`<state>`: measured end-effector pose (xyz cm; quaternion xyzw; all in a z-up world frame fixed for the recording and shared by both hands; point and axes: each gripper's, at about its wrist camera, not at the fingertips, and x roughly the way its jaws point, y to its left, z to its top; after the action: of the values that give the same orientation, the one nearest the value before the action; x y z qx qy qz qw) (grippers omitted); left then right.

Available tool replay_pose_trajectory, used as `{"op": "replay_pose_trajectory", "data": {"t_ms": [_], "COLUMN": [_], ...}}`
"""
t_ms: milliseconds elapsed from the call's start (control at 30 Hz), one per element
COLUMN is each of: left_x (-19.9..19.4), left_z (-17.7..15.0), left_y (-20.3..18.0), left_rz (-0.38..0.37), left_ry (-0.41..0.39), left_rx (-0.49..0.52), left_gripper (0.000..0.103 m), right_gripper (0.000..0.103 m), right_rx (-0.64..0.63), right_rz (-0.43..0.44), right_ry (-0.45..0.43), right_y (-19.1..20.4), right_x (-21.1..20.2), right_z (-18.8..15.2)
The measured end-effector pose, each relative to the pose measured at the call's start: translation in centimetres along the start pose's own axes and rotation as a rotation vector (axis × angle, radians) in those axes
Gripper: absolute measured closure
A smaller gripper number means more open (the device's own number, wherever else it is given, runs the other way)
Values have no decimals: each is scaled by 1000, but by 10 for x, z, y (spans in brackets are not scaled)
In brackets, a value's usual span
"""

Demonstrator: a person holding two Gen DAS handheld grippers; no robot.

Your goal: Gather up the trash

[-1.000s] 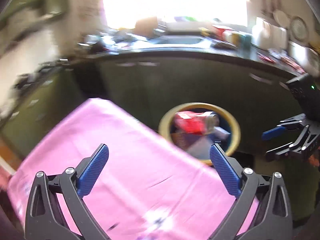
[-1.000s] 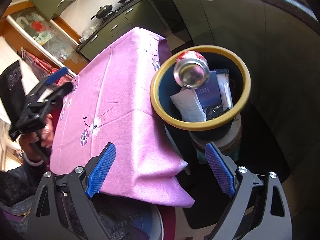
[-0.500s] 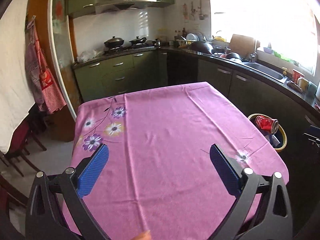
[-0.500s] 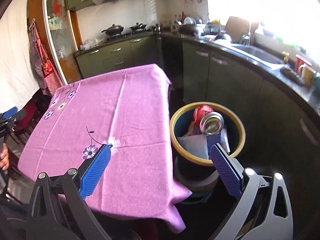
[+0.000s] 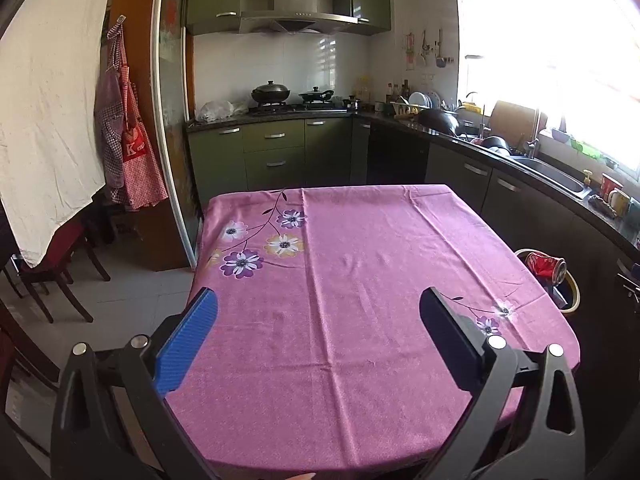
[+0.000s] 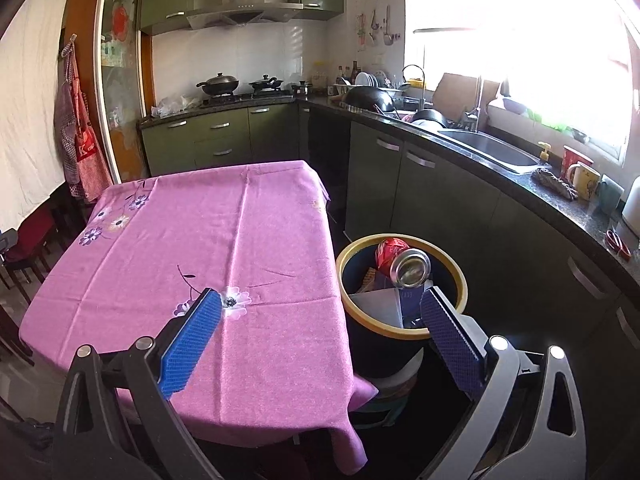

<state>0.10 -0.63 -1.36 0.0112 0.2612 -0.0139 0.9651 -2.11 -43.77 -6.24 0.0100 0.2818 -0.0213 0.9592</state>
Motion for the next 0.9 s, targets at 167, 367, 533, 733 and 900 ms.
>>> {"op": "replay_pose_trajectory", "data": {"t_ms": [167, 367, 533, 733, 900], "left_x": [-2, -1, 2, 3, 2], "left_z": [-2, -2, -2, -1, 0], "left_y": [0, -1, -2, -3, -5], "left_rz": [-9, -14, -20, -29, -34], "left_ry": [2, 5, 15, 21, 22], "left_rx": [-13, -10, -9, -7, -4], "left_gripper": [7, 7, 7, 7, 7], "right_gripper": [5, 5, 5, 5, 5], "right_rx": [-19, -21, -20, -22, -23], "right_rz": [2, 11, 14, 15, 14], "right_ry": [-8, -9, -8, -10, -14], "right_y": [5, 5, 4, 4, 5], "right_x": [-3, 0, 3, 3, 2], "right_z": [0, 2, 2, 3, 3]}}
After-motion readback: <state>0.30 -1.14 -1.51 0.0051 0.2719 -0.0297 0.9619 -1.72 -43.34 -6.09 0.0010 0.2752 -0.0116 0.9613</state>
